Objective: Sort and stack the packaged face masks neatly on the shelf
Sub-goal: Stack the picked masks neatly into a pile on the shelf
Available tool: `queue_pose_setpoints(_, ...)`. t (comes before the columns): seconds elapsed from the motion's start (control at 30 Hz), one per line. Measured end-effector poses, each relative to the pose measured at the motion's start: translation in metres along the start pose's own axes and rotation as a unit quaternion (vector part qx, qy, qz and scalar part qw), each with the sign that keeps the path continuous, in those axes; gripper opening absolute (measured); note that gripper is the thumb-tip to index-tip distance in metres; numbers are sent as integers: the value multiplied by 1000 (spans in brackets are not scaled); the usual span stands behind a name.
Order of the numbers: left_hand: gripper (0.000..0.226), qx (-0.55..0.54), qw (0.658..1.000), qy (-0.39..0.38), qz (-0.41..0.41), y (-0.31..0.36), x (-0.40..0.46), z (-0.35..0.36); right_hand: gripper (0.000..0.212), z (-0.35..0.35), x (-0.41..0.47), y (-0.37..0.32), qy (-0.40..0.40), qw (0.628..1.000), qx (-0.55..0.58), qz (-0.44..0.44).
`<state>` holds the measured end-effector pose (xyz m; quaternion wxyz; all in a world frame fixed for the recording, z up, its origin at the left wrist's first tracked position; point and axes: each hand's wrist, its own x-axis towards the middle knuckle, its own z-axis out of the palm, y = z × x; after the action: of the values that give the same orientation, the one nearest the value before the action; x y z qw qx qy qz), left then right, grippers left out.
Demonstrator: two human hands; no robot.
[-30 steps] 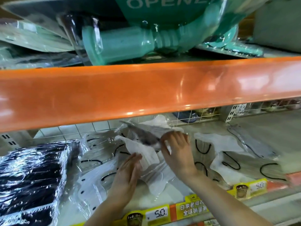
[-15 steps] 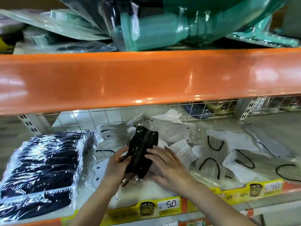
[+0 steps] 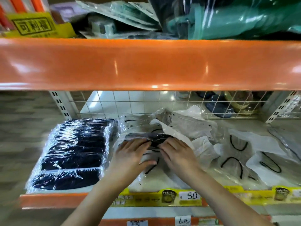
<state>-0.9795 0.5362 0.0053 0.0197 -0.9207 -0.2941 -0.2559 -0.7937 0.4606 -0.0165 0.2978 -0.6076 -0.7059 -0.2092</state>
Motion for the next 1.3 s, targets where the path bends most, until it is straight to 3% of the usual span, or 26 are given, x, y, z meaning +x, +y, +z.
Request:
queue_pose_setpoints(0.07,44,22,1000,-16,10,-4,-5,1,11,4,4,-13,0,1000,13,0)
queue_pose_setpoints(0.2,31,29,998,49,-24,-19,-21,-8,12,11,12,-39,-7,1000,12,-1)
queue_pose_setpoints(0.47,32,70,984,135,-90,-73,-60,-42,25,15,24,-83,68,996,58,-26)
queue_pose_setpoints(0.63,34,107,967,217,-85,-102,-96,-65,26,29,33,-117,56,986,136,-76)
queue_pose_setpoints(0.83,33,145,960,197,-140,-135,-146,-64,32,63,37,-149,-87,973,173,-125)
queue_pose_setpoints(1.07,35,106,969,148,-166,-144,-175,-65,21,80,35,-170,-129,961,203,-134)
queue_pose_setpoints(1.2,36,37,980,76,-180,-139,-174,-69,26,82,36,-175,-196,955,188,-121)
queue_pose_setpoints(1.3,36,35,971,-11,-235,-136,-168,-60,37,81,39,-179,-267,943,180,-86)
